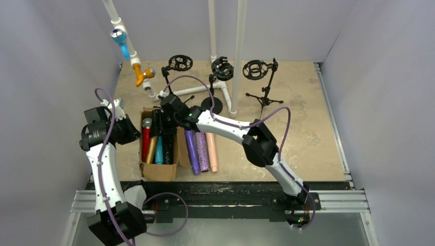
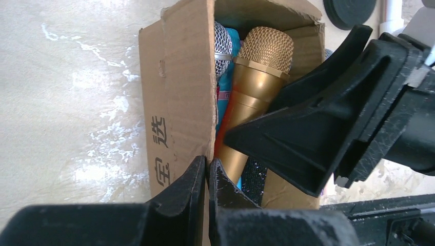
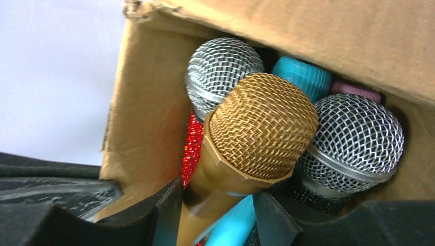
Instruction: Attach the microphones to the stand
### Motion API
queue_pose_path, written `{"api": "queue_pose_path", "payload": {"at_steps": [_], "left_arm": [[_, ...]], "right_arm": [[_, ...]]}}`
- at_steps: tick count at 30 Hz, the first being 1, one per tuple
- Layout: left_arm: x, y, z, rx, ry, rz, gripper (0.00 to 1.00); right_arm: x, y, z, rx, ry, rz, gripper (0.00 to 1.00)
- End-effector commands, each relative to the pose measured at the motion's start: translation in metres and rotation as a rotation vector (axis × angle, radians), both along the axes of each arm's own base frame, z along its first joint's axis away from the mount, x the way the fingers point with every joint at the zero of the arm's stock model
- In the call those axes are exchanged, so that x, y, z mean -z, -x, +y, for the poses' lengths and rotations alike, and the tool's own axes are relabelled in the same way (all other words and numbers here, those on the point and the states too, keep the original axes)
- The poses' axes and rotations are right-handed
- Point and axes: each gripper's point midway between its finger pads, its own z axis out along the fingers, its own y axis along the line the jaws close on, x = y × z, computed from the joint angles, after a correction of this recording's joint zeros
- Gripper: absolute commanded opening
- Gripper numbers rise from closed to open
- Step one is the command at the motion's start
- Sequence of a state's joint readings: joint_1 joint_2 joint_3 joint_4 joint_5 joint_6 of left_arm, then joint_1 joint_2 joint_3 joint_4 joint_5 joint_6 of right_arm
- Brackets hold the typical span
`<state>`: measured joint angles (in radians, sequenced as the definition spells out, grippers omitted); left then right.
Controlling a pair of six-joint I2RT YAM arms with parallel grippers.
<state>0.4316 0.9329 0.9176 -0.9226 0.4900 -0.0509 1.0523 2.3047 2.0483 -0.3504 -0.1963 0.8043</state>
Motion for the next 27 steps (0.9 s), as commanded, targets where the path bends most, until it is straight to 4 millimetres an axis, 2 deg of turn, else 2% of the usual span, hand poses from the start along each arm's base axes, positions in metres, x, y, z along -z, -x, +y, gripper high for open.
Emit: {"api": "queue_pose_path", "payload": {"at_steps": [1, 3, 5, 7, 12, 14, 18, 22, 27], "left_arm": [[-0.024, -0.013, -0.014, 0.06, 0.053, -0.106, 0.0], [-0.023, -0.012, -0.014, 0.066, 0.046, -0.104, 0.0], [-0.021, -0.012, -0.01, 0.061, 0.028, -0.097, 0.0], [-0.017, -0.012, -0.005, 0.047, -0.001, -0.083, 0.0], [-0.008, -0.013, 0.015, 0.009, -0.094, -0.046, 0.0], [-0.007, -0.012, 0.019, 0.019, -0.13, -0.044, 0.0], [-0.005, -0.013, 0.022, 0.014, -0.145, -0.043, 0.0], [-0.006, -0.013, 0.025, 0.012, -0.161, -0.043, 0.0], [-0.009, -0.013, 0.025, 0.019, -0.165, -0.047, 0.0]], "right_arm": [[-0.008, -0.001, 0.01, 0.006, -0.004, -0.027, 0.51], [-0.011, -0.003, 0.009, 0.009, -0.006, -0.043, 0.45], [-0.023, -0.004, 0.01, -0.001, -0.028, -0.067, 0.33], [-0.05, -0.007, 0.008, 0.005, -0.066, -0.119, 0.22], [-0.112, -0.008, -0.01, -0.01, -0.156, -0.225, 0.08], [-0.127, -0.007, -0.022, -0.015, -0.18, -0.242, 0.04], [-0.14, -0.008, -0.054, -0.01, -0.205, -0.244, 0.01], [-0.138, -0.01, -0.101, 0.002, -0.183, -0.254, 0.01], [-0.102, -0.021, -0.181, 0.099, -0.063, -0.251, 0.01]]}}
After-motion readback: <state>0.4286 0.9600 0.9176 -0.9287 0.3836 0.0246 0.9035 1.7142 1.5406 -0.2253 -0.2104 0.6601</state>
